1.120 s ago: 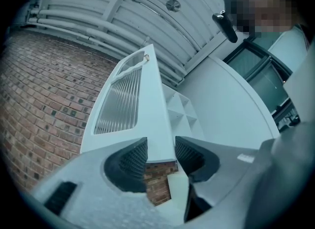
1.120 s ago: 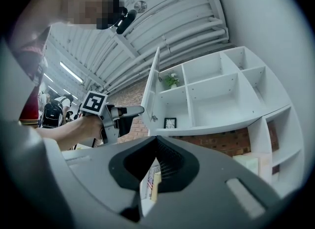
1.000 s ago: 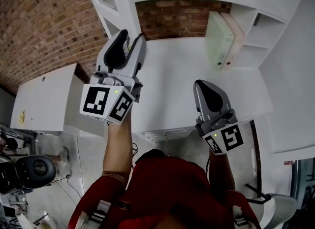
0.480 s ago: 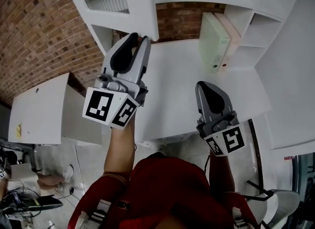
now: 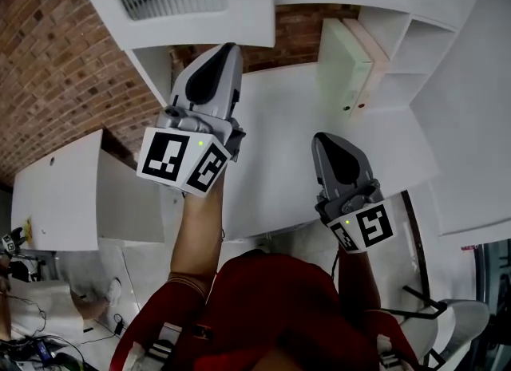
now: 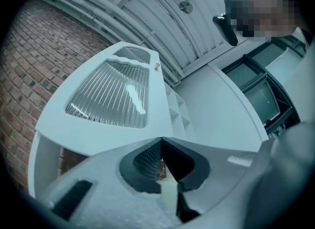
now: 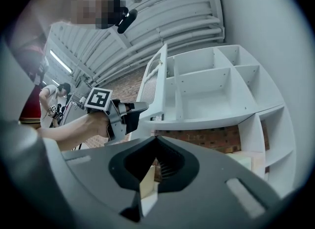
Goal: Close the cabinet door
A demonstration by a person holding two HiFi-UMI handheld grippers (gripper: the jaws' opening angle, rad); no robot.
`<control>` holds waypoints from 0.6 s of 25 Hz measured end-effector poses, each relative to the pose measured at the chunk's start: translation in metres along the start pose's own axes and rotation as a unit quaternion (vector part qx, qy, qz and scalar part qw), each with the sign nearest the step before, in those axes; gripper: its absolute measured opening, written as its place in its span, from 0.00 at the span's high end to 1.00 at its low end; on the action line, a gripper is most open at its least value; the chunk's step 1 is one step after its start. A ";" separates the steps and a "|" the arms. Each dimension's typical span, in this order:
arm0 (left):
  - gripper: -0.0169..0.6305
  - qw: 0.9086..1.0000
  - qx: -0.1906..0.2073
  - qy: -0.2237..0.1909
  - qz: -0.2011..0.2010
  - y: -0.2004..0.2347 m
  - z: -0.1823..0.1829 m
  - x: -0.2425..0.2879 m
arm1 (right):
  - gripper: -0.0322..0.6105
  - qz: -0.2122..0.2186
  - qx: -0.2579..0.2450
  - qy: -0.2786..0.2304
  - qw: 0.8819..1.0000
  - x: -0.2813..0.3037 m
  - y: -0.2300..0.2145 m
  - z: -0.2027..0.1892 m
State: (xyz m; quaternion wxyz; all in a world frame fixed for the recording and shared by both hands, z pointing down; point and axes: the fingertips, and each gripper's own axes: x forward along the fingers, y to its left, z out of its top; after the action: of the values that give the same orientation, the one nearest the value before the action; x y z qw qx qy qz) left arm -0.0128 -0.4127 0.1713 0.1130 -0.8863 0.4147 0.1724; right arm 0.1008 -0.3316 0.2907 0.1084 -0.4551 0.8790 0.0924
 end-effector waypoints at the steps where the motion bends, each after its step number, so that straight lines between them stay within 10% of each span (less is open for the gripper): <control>1: 0.98 1.000 -0.001 0.001 -0.001 0.003 -0.002 0.003 | 0.93 -0.001 -0.001 0.001 1.000 0.003 0.000 -0.001; 15: 0.97 1.000 0.012 0.017 -0.009 0.037 -0.029 0.034 | 0.93 -0.027 -0.004 -0.003 1.000 0.034 -0.004 -0.020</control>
State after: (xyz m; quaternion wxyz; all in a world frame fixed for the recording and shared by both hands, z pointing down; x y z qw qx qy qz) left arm -0.0152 -0.4692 0.1819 0.1183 -0.8916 0.4102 0.1507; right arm 0.0831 -0.3655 0.3003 0.1117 -0.4787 0.8657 0.0942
